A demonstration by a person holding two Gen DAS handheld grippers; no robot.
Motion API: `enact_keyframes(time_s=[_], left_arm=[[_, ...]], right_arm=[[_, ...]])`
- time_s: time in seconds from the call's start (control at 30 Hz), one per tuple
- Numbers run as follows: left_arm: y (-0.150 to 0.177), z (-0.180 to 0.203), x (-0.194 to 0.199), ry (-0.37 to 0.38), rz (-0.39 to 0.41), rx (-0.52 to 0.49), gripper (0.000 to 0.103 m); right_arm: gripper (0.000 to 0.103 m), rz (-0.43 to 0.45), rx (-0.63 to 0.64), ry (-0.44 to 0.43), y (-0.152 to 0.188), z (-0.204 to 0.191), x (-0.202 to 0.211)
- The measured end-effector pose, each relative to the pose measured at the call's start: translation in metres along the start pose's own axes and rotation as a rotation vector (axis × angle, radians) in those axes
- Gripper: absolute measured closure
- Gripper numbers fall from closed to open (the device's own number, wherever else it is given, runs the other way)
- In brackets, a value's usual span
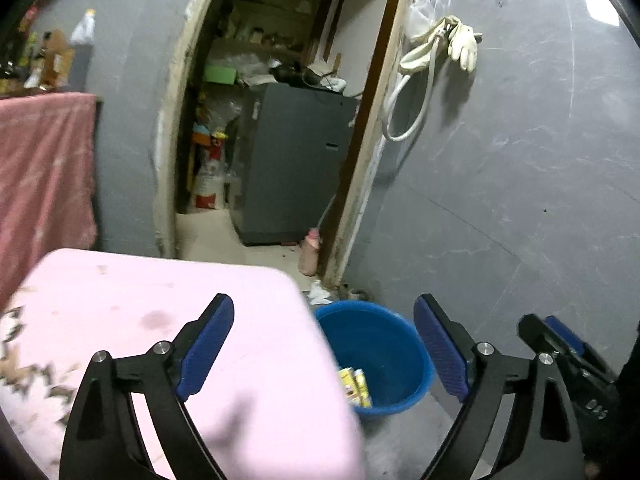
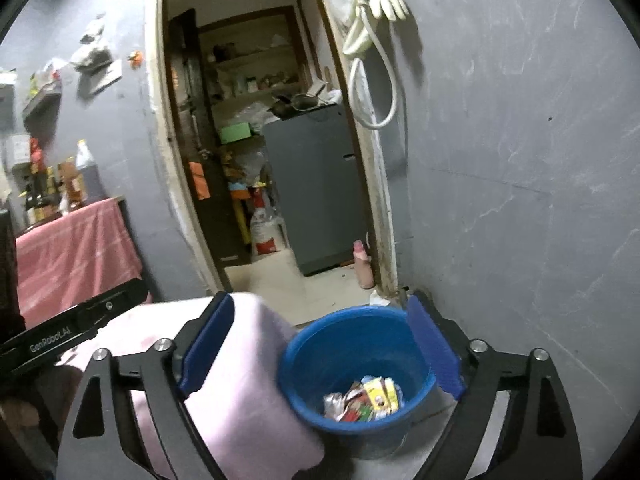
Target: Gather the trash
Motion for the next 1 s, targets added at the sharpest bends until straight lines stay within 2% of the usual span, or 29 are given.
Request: enact_keyframes(time_s=[0.03,0.1,0.4,0.67,1.0], left_arm=[[0.005,0.0,0.011,-0.006,0.001,-0.006,0.009],[0.013,-0.003,0.038,-0.014,0.015,-0.016,0.007],[0.047,0.001,0.111,-0.069,0.074,-0.102,0.006],[0.075,-0.007,0.133,-0.096,0.064,-0.097,0.006],[0.075,-0.021,0.142,-0.118,0.072,-0.079,0.006]], right_arm=[[0.004,0.004,0.003,0.001,0.003,-0.005,0.013],[0.0,0.009,0.003,-0.004,0.009,-0.013,0.031],[0.0,0.048,0.022,0.018,0.035,-0.033,0.093],[0.0,0.049,0.056,0.006,0.047,-0.05,0.109],[0.0,0.035,0.065,-0.02,0.053,-0.06,0.105]])
Point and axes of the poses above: each gripper's, at about its wrist camera, not at the fingertips, and x roughly against the way its jaws point, z to its right, y to its underside, the point moved 10 cm from there along -x, roughly the way its jaws point, and after that the axes turned 6 degrees about y, right-handed, at the moved point
